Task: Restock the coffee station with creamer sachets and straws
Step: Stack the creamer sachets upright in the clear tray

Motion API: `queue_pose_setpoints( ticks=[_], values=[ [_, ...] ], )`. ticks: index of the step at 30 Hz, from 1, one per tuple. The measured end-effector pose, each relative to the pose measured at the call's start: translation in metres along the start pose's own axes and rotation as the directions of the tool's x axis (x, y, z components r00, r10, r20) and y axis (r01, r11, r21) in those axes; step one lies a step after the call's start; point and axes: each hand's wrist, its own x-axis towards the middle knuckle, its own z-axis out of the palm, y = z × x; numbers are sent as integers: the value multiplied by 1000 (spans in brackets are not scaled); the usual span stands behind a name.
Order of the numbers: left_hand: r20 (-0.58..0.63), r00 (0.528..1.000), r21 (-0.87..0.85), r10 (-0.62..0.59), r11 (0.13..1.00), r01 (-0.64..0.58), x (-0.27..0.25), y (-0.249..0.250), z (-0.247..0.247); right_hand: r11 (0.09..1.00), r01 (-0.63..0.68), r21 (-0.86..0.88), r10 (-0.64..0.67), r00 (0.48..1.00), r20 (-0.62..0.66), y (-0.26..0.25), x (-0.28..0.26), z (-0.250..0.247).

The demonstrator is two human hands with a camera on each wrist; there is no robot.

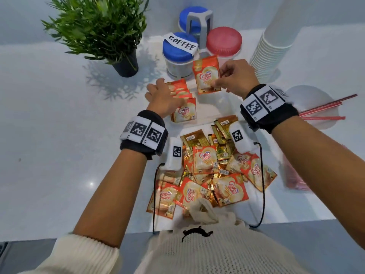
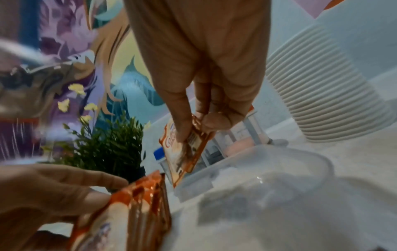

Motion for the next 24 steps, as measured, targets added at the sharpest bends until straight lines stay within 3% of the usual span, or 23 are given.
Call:
queue_pose_setpoints(
  ticks=[6, 9, 13, 24],
  values=[
    [188, 977, 184, -103, 981, 68, 13, -11, 3, 991, -53, -126, 56, 998, 18, 9, 10, 21],
    [188, 977, 223, -101, 973, 58, 16, -16, 4, 978, -36, -204, 53, 996, 75, 8, 10, 28],
    [181, 981, 146, -76, 988, 49, 20, -22, 9, 952, 18, -304, 23, 991, 132, 5, 9, 35],
    [183, 983, 159, -7, 987, -22, 23, -25, 3, 918, -54, -392, 141, 970, 197, 6, 12, 47]
  ],
)
